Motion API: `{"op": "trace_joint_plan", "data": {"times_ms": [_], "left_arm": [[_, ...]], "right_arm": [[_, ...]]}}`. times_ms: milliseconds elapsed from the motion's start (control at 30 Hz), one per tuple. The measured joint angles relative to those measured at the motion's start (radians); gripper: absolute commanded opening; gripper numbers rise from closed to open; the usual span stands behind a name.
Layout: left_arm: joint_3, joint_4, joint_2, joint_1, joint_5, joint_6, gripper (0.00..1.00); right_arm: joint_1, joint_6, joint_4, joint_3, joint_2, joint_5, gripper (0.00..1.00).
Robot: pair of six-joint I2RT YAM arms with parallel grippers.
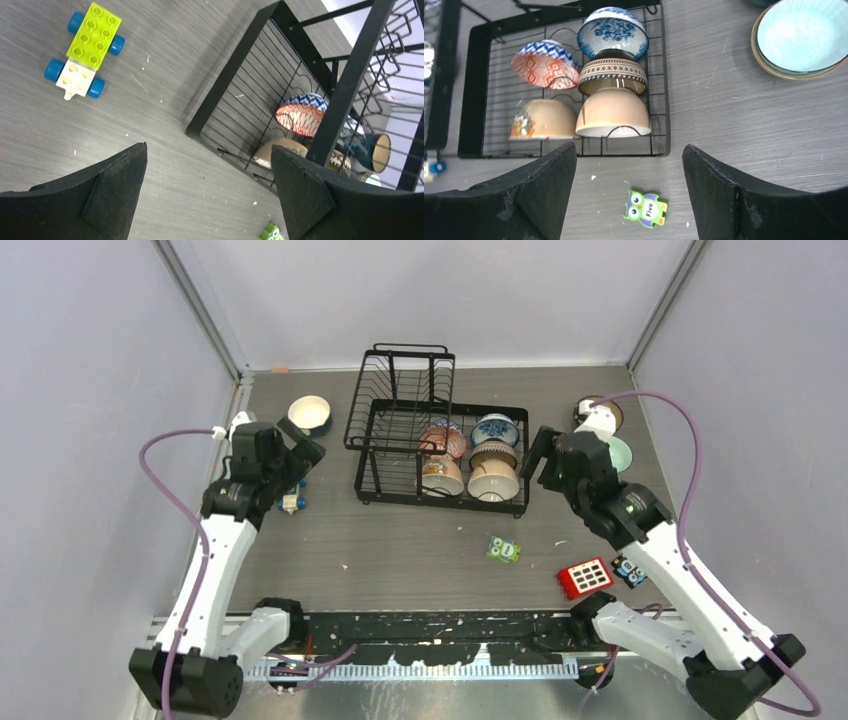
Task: Unload the bowls from the dish rack
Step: Adjust the dish rack at the center of the board.
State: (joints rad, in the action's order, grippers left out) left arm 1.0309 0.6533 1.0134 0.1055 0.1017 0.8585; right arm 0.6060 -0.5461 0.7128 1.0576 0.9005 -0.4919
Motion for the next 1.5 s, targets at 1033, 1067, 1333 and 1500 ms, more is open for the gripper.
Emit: {"op": "trace_joint_plan", "data": {"times_ms": [1033, 1067, 1333, 1500], "left_arm": [[-0.356, 0.058, -0.393, 0.141, -0.146, -0.021, 0.90], [-0.362, 0.046, -0.400, 0.151, -0.148, -0.026, 0.90], [-0.423, -0.103, -0.513, 0.238, -0.140, -0.077, 0.90], [-0.491, -0.214, -0.520, 0.270, -0.140, -0.097, 0.90]], "right_arm": [[-0.317, -0.164, -0.305, -0.063, 0.620, 0.139, 0.42], [-0.319, -0.164, -0.306, -0.063, 0.631, 0.139, 0.40], [-0.320, -0.169, -0.331, -0.063, 0.671, 0.160, 0.21], [-0.320, -0.161, -0.336, -0.069, 0.666, 0.163, 0.06]]}}
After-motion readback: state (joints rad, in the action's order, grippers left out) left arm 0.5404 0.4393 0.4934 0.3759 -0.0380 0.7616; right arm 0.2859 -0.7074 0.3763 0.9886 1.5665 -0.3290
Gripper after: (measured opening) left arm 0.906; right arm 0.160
